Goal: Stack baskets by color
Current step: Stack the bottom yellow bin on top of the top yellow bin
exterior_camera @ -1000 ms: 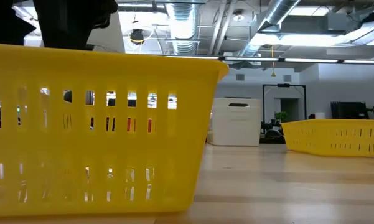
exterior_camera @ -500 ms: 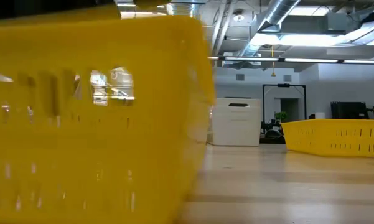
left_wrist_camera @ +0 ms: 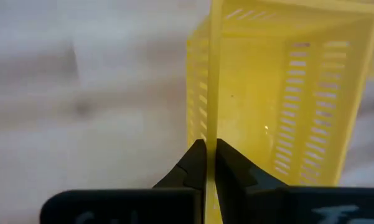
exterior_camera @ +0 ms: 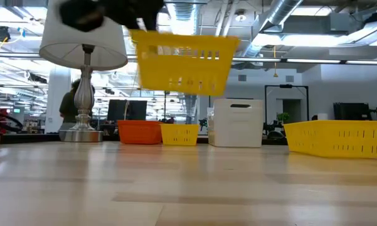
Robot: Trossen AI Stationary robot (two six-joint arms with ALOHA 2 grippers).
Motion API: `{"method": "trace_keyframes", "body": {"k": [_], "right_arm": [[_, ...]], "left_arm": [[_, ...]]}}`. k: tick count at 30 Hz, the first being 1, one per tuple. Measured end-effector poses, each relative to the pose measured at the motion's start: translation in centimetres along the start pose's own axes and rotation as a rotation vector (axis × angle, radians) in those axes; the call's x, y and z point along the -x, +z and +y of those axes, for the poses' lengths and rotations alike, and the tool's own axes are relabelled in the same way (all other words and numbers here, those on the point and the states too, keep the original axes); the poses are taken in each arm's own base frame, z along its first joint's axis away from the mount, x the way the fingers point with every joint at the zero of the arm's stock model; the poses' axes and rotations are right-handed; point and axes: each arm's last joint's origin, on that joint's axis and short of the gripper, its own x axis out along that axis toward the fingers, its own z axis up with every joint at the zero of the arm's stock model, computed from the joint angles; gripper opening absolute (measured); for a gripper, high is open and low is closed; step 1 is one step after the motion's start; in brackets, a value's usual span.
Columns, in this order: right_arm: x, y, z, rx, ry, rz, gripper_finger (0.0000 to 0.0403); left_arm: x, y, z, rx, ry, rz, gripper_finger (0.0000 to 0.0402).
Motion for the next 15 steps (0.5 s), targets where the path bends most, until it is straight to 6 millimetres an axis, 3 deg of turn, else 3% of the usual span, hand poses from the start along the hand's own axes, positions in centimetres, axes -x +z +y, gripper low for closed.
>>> {"method": "trace_keyframes", "body": {"k": [7, 15], "right_arm": [[-0.3, 0.8, -0.1, -0.046, -0.013, -0.002, 0.0131], [-0.5, 1.6, -0.2, -0.092, -0.026, -0.003, 0.0131]], "left_arm": [[-1.4, 11.1, 0.2, -0.065, 0.049, -0.160, 0.0000], [-3.3, 21.8, 2.8, -0.073, 0.097, -0.241, 0.0000]]}}
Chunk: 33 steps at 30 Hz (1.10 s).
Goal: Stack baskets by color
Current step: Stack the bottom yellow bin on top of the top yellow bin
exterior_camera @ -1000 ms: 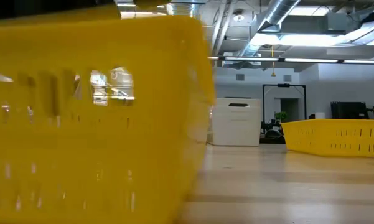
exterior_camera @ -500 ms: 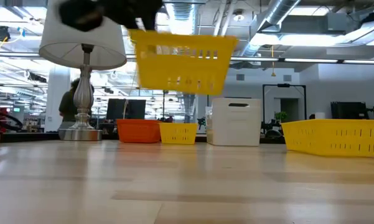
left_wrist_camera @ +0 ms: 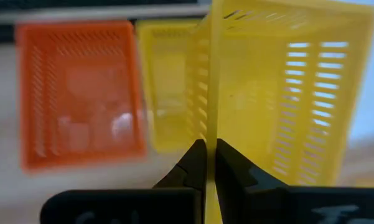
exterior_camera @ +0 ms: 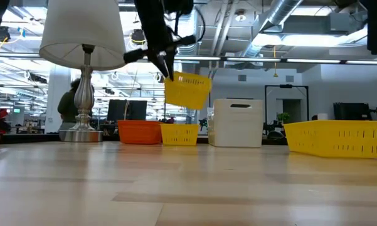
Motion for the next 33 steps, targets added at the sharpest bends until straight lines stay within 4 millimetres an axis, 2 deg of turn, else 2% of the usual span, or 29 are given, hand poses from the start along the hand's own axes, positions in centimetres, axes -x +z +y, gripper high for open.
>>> {"method": "trace_keyframes", "body": {"k": [3, 6, 13, 20, 25, 33], "right_arm": [[-0.1, 0.3, 0.0, -0.018, -0.006, -0.001, 0.0131], [-0.2, 0.7, 0.0, -0.039, -0.006, -0.002, 0.0131], [-0.4, 1.4, 0.1, -0.083, 0.002, -0.005, 0.0131], [-0.6, 1.9, 0.0, -0.107, -0.002, -0.004, 0.0131], [-0.6, 1.9, 0.1, -0.111, 0.006, -0.003, 0.0131], [-0.6, 1.9, 0.2, -0.104, 0.013, -0.002, 0.0131]], "left_arm": [[-1.3, 2.4, 1.4, -0.002, 0.029, -0.010, 0.0000], [-2.1, 4.0, 2.4, -0.029, 0.033, -0.007, 0.0000], [-2.9, 6.4, 3.7, -0.038, 0.042, -0.062, 0.0000], [-6.1, 5.9, 3.3, -0.053, 0.041, 0.008, 0.0000], [-6.8, 6.1, 3.3, -0.039, 0.044, -0.004, 0.0000], [-9.1, 4.8, 2.8, -0.042, 0.027, 0.091, 0.0000]]}}
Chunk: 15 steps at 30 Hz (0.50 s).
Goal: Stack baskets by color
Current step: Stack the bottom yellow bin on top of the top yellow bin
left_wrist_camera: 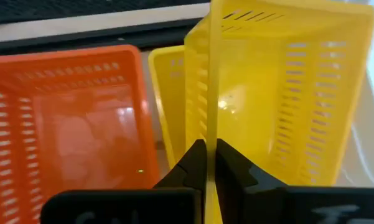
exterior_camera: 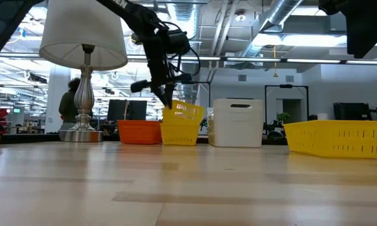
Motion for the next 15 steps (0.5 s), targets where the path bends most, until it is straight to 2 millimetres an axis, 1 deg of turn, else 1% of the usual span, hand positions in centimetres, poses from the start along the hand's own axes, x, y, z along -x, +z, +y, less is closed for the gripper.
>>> {"method": "trace_keyframes", "body": {"k": [6, 9, 15], "right_arm": [[0.01, 0.00, -0.02, 0.017, 0.000, 0.002, 0.0131], [0.01, -0.01, -0.01, 0.025, 0.001, 0.003, 0.0131], [0.01, -0.01, -0.01, 0.028, 0.000, 0.003, 0.0131]], "left_arm": [[-0.24, -0.07, -0.29, 0.047, -0.026, 0.007, 0.0000], [-0.26, 0.10, -0.38, 0.057, -0.057, 0.017, 0.0000], [-0.26, 0.09, -0.40, 0.063, -0.063, 0.022, 0.0005]]}}
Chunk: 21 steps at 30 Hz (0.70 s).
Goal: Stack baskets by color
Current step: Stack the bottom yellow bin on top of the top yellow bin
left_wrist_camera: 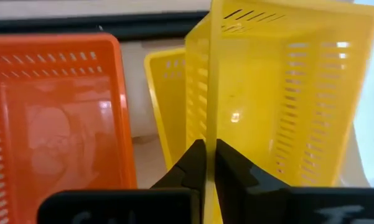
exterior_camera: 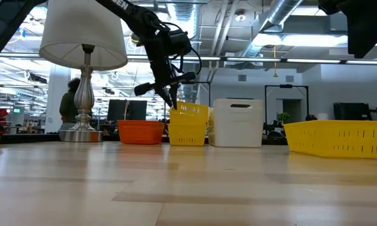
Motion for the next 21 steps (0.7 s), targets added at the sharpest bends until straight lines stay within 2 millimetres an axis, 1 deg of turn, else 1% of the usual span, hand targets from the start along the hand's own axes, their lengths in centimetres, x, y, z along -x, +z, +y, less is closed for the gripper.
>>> {"method": "trace_keyframes", "body": {"k": [4, 16, 21], "right_arm": [[0.00, 0.00, 0.00, 0.021, 0.000, 0.000, 0.0131], [0.00, 0.01, 0.00, 0.025, 0.000, 0.000, 0.0131], [-0.01, 0.00, 0.01, 0.025, 0.000, -0.001, 0.0131]], "left_arm": [[0.00, -0.11, -0.08, 0.013, -0.031, 0.039, 0.0030], [0.03, -0.15, -0.18, 0.044, -0.060, 0.071, 0.0155], [0.84, 0.08, -0.21, 0.025, -0.085, 0.120, 0.0183]]}}
